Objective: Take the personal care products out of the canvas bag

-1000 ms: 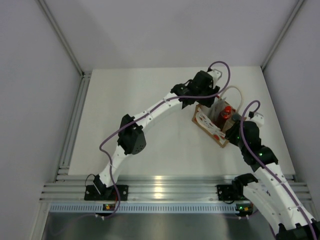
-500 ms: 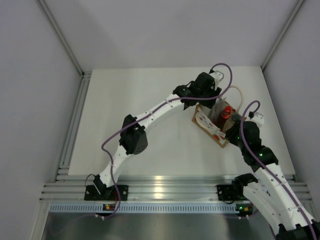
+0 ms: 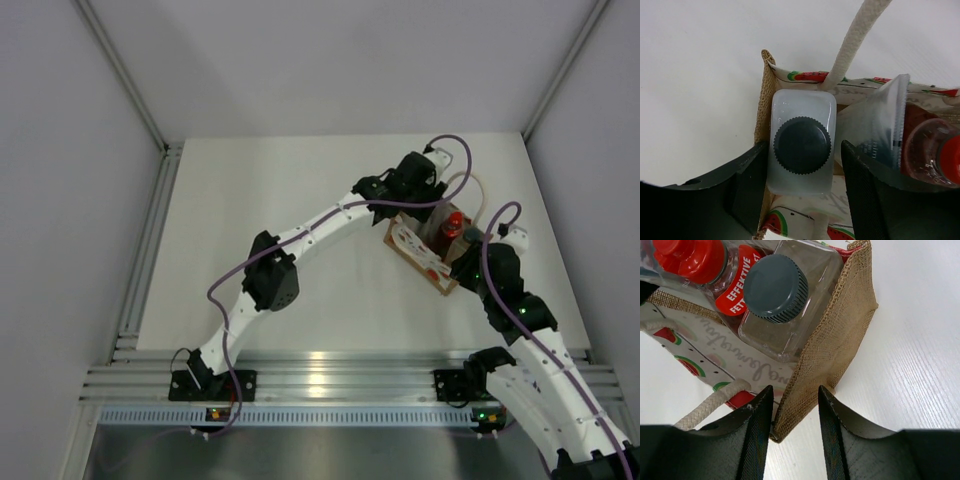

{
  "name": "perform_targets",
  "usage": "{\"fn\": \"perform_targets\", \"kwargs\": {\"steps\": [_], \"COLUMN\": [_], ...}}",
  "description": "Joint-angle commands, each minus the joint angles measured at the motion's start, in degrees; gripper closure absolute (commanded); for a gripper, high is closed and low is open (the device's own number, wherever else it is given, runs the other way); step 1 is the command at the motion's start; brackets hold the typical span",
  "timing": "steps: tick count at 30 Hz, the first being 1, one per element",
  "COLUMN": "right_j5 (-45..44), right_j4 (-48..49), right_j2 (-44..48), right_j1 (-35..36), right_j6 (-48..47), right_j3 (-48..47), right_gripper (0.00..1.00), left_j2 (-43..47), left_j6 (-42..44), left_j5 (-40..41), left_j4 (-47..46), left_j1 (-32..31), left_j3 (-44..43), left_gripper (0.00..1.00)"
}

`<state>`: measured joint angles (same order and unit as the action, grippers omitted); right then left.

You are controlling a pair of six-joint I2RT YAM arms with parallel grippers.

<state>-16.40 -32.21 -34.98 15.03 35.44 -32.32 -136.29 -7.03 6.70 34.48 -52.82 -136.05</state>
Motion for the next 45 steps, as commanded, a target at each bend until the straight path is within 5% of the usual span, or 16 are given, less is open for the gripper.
{"fn": "perform_targets", "kwargs": {"steps": [1,15,21,29,45], "right_j5": [0.6,0.8,0.5,0.1,-0.6], "right_j4": [-1.2,-1.3,-1.2,-0.9,-0.1], "right_j2": [0.7,0.7,0.7,-0.2,-1.4], "right_j1": [-1.0,-1.0,-0.9,-1.0,-1.0], "right_j6": [-1.1,-1.3,-1.4,-1.2,-1.0], "right_j3": [-0.7,-1.3,-1.3,-0.7,-0.4], "right_gripper": [0.60,0.59,0.58,0.57,0.55], "left_j2": [-1.7,-3.7,-4.3,-1.2,8.8], "left_j6": [1.1,0.1,0.0,-0.1,-2.8], "left_j5": [1.7,0.1,-0.5,1.7,5.6], "left_j4": [-1.0,-3.5,-3.8,-4.4,-9.7], "left_j1": [-0.1,0.8,1.0,1.0,0.9], "left_j3": [0.6,0.2,0.1,-0.4,-1.6], "left_gripper": [0.36,0.39,0.54,1.00,1.00]}}
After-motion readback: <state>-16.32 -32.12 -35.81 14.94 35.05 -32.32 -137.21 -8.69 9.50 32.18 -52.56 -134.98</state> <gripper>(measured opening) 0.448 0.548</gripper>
